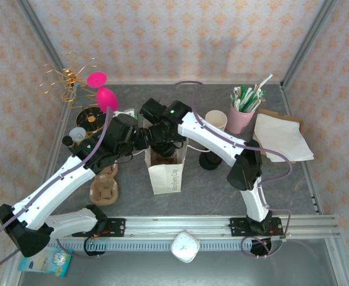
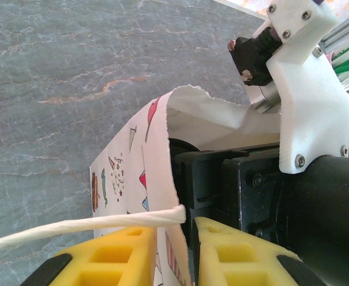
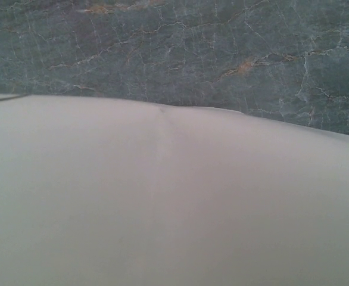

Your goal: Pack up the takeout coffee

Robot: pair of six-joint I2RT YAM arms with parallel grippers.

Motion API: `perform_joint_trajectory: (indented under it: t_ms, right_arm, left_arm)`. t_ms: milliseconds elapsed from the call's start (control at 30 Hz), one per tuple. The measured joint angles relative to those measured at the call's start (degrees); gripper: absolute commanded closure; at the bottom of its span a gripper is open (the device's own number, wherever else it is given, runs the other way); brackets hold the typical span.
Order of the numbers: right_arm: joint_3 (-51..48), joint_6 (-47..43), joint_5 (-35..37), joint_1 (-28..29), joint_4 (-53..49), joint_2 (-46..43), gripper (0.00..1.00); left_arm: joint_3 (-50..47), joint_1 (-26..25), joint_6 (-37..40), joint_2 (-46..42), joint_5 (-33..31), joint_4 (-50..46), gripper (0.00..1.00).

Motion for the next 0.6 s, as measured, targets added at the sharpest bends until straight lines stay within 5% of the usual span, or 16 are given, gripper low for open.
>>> perform_joint_trajectory:
  t_ms: [600]
  right_arm:
    - [5.1,-0.2,2.0,-0.4,-2.9,0.2,0.07]
  left_arm:
    - [0.0,0.0,0.0,-0.2,-0.5,2.6,0.75]
